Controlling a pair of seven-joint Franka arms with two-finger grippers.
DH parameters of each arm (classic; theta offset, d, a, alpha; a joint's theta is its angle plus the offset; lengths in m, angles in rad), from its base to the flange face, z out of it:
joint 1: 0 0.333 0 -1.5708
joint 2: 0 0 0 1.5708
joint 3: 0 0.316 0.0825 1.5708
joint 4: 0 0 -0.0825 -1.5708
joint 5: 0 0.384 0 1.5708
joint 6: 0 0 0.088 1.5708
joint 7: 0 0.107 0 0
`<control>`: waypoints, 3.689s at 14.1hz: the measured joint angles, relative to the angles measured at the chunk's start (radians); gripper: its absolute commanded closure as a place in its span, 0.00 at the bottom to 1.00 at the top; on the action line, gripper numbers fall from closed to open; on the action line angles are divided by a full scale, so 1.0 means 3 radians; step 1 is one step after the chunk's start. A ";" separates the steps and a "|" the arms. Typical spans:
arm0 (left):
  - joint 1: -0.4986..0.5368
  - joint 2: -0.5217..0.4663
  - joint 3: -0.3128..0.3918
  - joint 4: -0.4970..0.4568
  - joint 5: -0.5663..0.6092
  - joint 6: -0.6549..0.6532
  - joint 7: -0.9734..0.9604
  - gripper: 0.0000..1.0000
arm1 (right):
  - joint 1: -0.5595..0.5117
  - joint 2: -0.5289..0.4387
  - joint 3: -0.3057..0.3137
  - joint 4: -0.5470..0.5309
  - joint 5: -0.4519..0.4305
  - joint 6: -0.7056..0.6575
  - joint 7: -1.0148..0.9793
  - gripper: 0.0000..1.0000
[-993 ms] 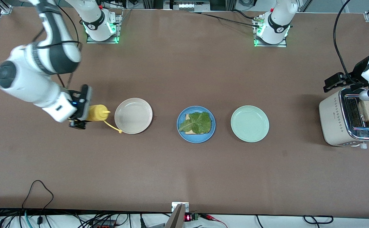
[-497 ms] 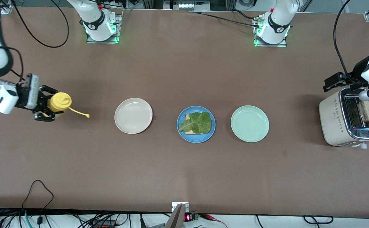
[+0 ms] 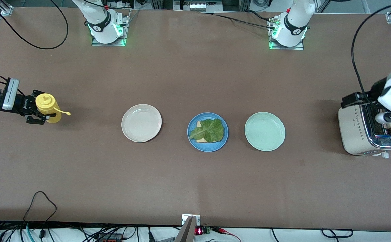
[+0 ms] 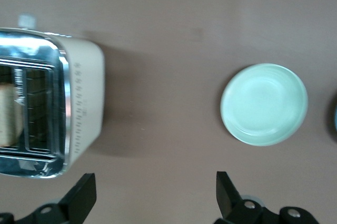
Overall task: Make sandwich in blue plate with both arms
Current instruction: 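Return the mustard bottle to its spot and release it, then grasp the second bread slice in the toaster with the left gripper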
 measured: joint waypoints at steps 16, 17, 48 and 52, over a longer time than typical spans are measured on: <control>0.1195 0.0894 0.0036 0.0263 0.0076 0.0354 0.1874 0.02 | -0.0372 0.1109 -0.0001 0.0502 0.0212 -0.0375 -0.0465 0.00; 0.1200 0.0901 0.0037 0.0263 0.0079 0.0351 0.1934 0.03 | -0.0381 0.1108 -0.0001 0.0536 0.0213 -0.0384 -0.0465 0.00; 0.0640 0.0924 -0.1434 0.0976 -0.0461 -0.0651 0.0359 0.99 | 0.1847 -0.0943 -0.0351 0.1369 -0.2213 -0.0782 0.6206 0.00; 0.0332 0.0963 -0.1444 0.0549 -0.0795 0.0144 -0.0112 0.99 | 0.2118 -0.0995 -0.0403 0.1249 -0.2252 -0.0792 0.7469 0.00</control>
